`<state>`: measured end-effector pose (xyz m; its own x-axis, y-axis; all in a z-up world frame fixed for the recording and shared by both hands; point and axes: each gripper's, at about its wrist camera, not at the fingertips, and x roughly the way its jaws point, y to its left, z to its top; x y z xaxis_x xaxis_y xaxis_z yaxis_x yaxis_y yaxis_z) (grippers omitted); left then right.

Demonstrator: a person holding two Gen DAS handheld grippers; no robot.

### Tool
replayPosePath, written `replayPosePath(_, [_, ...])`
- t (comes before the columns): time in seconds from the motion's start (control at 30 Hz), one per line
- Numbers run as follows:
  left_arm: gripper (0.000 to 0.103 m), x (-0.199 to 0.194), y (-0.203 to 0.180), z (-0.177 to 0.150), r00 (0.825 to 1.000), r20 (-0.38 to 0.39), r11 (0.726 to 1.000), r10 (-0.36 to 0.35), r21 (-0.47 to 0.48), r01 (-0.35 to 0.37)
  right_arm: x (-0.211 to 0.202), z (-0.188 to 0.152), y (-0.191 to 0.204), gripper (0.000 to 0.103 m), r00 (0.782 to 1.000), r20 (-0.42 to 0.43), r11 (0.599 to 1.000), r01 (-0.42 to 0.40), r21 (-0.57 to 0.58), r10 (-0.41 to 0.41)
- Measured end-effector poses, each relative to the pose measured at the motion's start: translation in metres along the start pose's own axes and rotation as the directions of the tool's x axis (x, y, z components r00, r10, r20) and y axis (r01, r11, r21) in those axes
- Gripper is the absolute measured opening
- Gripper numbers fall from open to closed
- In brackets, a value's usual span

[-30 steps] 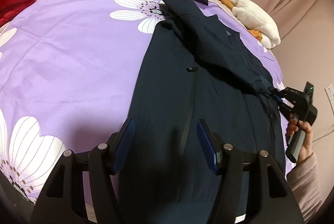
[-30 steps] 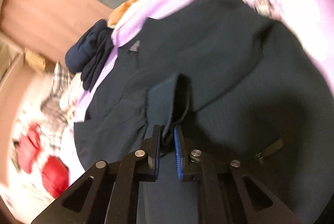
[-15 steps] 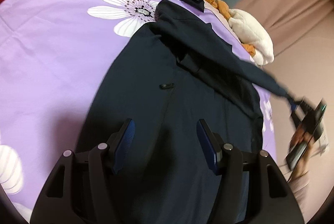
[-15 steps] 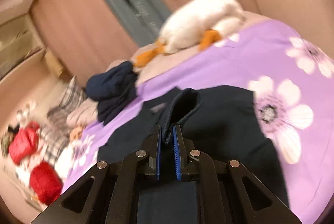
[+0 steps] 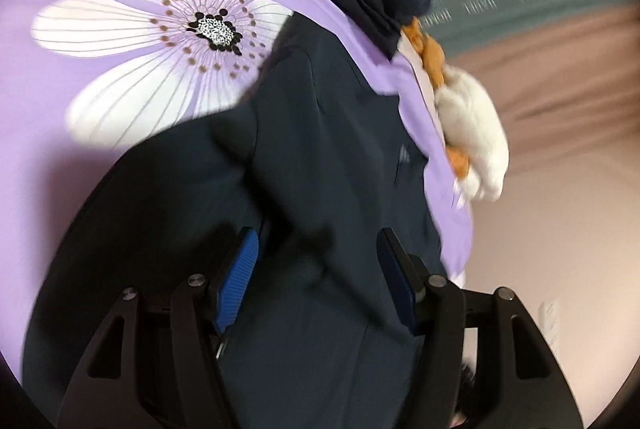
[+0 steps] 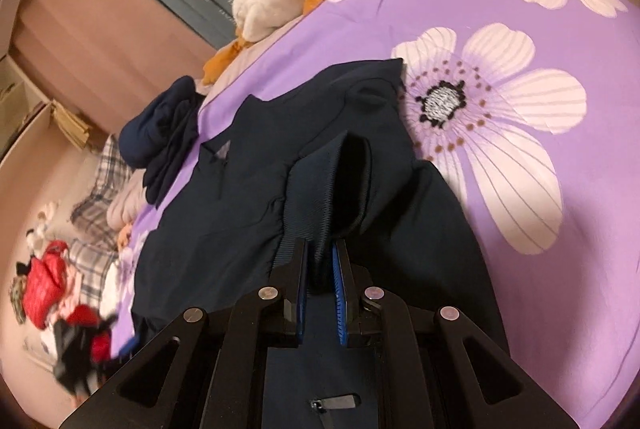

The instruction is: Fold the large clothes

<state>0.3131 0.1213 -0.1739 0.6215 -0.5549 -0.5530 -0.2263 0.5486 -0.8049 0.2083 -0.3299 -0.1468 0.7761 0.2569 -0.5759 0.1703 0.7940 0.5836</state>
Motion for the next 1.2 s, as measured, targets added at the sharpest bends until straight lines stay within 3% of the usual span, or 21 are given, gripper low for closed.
replayPosePath(0.2, [0.057,0.025,0.016,0.033,0.998,0.046,0.991,-0.033,-0.131,0.039,-0.007,0.002,0.007,0.013,1.0,-0.01,0.999,-0.009,-0.036,0.009])
replayPosePath(0.27, [0.031,0.021,0.018,0.043,0.996,0.088,0.99,-0.012,-0.138,0.024,-0.003,0.003,0.01,0.013,1.0,-0.015,0.999,-0.016,-0.04,0.016])
replayPosePath(0.37, [0.015,0.012,0.027,0.05,0.994,0.112,0.989,0.013,-0.149,0.004,0.005,0.001,0.02,0.013,0.999,-0.028,0.998,-0.031,-0.057,0.03])
replayPosePath(0.5, [0.014,0.011,0.034,0.049,0.993,0.113,0.993,0.036,-0.113,-0.023,0.025,-0.006,0.027,0.013,0.998,-0.059,0.997,0.007,-0.072,-0.011])
replayPosePath(0.6, [0.017,0.011,0.046,0.051,0.996,0.086,0.99,0.008,-0.14,0.004,0.036,-0.013,0.019,0.013,0.996,-0.083,0.998,0.042,-0.042,-0.045])
replayPosePath(0.67, [0.017,0.007,0.047,0.052,0.998,0.067,0.991,0.014,-0.131,-0.005,0.034,-0.012,0.013,0.013,0.997,-0.076,1.0,0.023,-0.017,-0.024])
replayPosePath(0.8, [0.024,-0.013,0.039,0.049,0.992,0.069,0.994,0.106,-0.018,-0.105,0.013,-0.003,0.01,0.019,0.998,-0.041,0.999,0.048,-0.008,-0.048])
replayPosePath(0.9, [0.023,-0.03,0.025,0.04,0.977,0.102,0.974,0.188,0.11,-0.199,-0.007,0.002,0.021,0.023,0.996,0.021,0.994,0.084,-0.07,-0.083])
replayPosePath(0.97, [0.023,-0.035,0.008,0.03,0.969,0.127,0.95,0.21,0.207,-0.233,-0.014,0.001,0.037,0.024,0.994,0.052,0.984,0.107,-0.145,-0.1])
replayPosePath(1.07, [0.023,-0.027,-0.027,0.013,0.972,0.13,0.911,0.196,0.342,-0.23,-0.008,-0.004,0.071,0.031,0.994,0.056,0.958,0.105,-0.268,-0.093])
replayPosePath(1.2, [0.023,0.007,-0.073,-0.018,0.975,0.096,0.825,0.199,0.521,-0.22,0.021,-0.02,0.115,0.031,0.996,0.008,0.911,0.082,-0.404,-0.086])
